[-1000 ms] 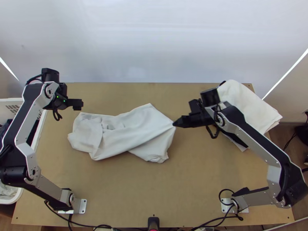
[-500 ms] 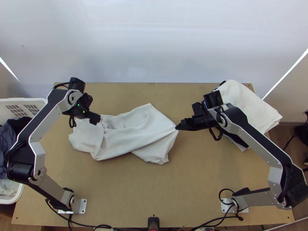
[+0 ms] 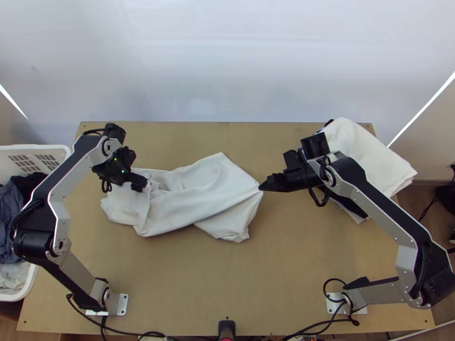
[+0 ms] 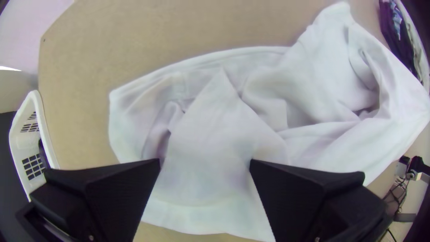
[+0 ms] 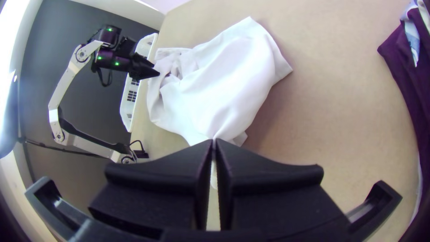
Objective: Fold the t-shirt
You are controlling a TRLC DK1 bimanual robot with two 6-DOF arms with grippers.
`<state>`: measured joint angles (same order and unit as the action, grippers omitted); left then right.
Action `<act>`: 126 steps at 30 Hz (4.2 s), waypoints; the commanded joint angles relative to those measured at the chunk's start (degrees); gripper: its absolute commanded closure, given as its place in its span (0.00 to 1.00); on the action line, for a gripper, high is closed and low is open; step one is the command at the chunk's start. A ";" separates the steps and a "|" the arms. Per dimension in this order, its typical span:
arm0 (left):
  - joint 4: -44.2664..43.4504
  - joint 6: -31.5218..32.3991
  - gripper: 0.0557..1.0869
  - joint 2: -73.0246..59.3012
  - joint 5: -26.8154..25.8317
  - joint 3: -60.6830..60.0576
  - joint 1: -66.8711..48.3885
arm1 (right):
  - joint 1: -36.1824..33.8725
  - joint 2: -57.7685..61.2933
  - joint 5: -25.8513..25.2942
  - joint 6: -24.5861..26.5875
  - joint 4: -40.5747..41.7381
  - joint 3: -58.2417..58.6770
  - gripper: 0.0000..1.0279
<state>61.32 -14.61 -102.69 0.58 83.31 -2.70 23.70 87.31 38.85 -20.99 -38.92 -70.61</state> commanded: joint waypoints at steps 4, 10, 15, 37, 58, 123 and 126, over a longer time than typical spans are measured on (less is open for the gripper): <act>-0.68 -0.42 0.05 1.36 0.04 5.11 1.56 | 0.11 0.23 -0.18 0.43 0.07 0.21 0.97; -0.15 -0.42 0.05 -0.49 0.04 3.53 1.91 | 0.73 0.14 -0.18 0.34 0.24 -0.06 0.97; 0.38 -0.07 0.11 -1.37 -0.05 1.86 0.94 | 0.64 -0.38 -0.18 0.34 0.33 0.30 0.97; -4.19 23.31 0.96 -7.26 -8.49 44.13 12.46 | -2.87 -0.03 -0.62 0.43 2.00 0.30 0.97; 20.77 0.20 0.96 24.12 -21.50 2.30 16.15 | -11.05 -2.23 1.75 -2.65 -3.01 -0.32 0.97; 14.62 11.62 0.44 -0.66 -36.61 4.67 6.65 | -14.48 -15.33 -23.12 16.42 -16.63 10.49 0.97; 12.51 10.92 0.44 1.01 -36.17 1.07 7.09 | -14.39 -15.06 -23.12 16.34 -16.63 10.40 0.97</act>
<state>74.70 -4.64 -101.86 -33.85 89.10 3.05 9.30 71.70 15.79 -4.43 -55.59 -59.83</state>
